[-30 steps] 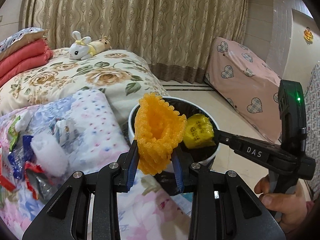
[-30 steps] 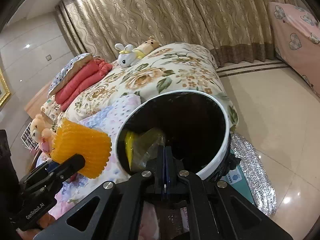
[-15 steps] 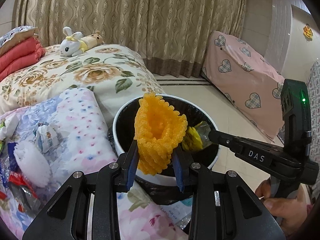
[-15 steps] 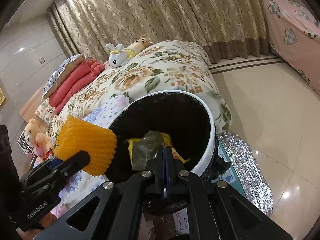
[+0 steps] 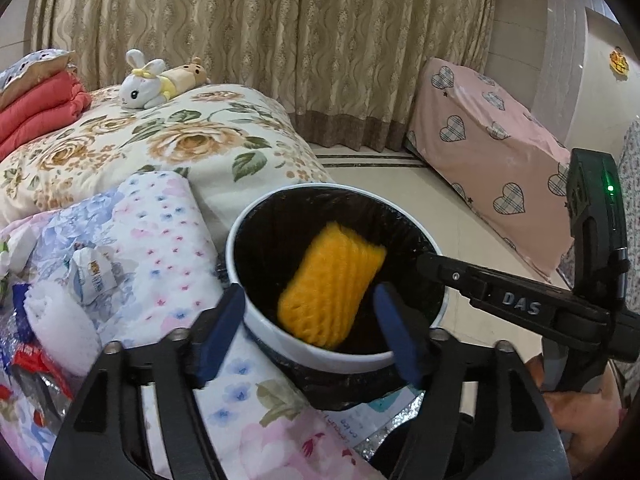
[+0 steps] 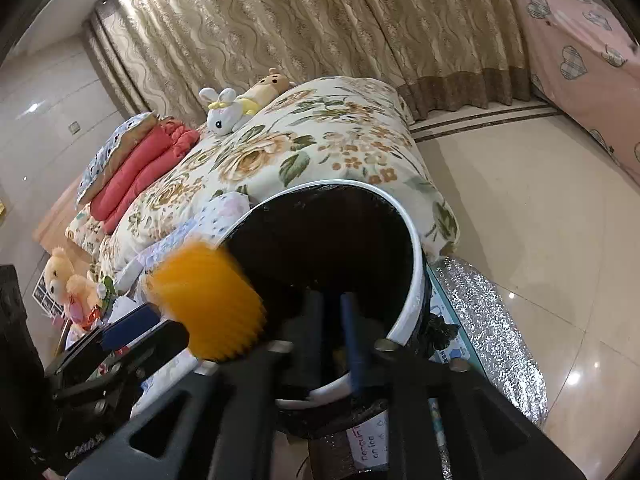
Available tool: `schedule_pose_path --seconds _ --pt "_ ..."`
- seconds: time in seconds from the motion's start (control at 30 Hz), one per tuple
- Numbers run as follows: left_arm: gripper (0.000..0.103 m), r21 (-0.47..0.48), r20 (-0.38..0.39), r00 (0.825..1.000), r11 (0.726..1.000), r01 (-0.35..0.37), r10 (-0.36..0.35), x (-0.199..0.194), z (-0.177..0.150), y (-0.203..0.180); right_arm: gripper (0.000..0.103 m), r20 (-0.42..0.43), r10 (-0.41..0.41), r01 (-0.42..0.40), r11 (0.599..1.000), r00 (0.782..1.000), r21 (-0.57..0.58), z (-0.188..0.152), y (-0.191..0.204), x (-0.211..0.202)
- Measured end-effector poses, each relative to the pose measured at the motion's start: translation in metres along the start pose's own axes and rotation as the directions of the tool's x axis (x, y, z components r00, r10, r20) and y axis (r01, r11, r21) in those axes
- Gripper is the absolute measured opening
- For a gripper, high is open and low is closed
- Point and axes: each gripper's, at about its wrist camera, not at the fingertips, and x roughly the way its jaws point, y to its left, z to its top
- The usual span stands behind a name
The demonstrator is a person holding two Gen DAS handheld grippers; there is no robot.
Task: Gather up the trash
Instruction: 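Carry both items to the black bin and open both tools to drop them, then move both tools back over the bed toward the remaining trash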
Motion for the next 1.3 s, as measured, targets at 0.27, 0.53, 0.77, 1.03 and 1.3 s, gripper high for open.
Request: schedule_pose_path --seconds 0.27,0.53,0.77,1.03,1.3 --pt "0.075 -0.069 -0.002 0.999 0.997 -0.035 0.035 -0.023 -0.021 0.023 0.073 0.022 0.024 -0.024 1.0 0.999 -0.013 -0.007 0.016 -0.009" --pt "0.075 -0.142 0.0 0.994 0.984 -0.106 0.107 -0.057 -0.056 0.06 0.08 -0.023 0.077 -0.078 0.996 0.997 -0.052 -0.028 0.054 -0.004" --pt "0.075 -0.219 0.004 0.981 0.957 -0.189 0.194 -0.091 -0.088 0.102 0.081 -0.062 0.142 -0.147 0.984 0.988 -0.105 -0.053 0.098 0.0" --pt "0.075 -0.297 -0.01 0.961 0.917 -0.265 0.275 -0.123 -0.117 0.145 0.083 -0.134 0.203 -0.222 0.964 0.97 -0.147 -0.079 0.143 0.013" --pt "0.075 -0.373 -0.038 0.942 0.869 -0.324 0.334 -0.144 -0.141 0.182 0.096 -0.203 0.239 -0.277 0.943 0.95 -0.185 -0.102 0.183 0.028"
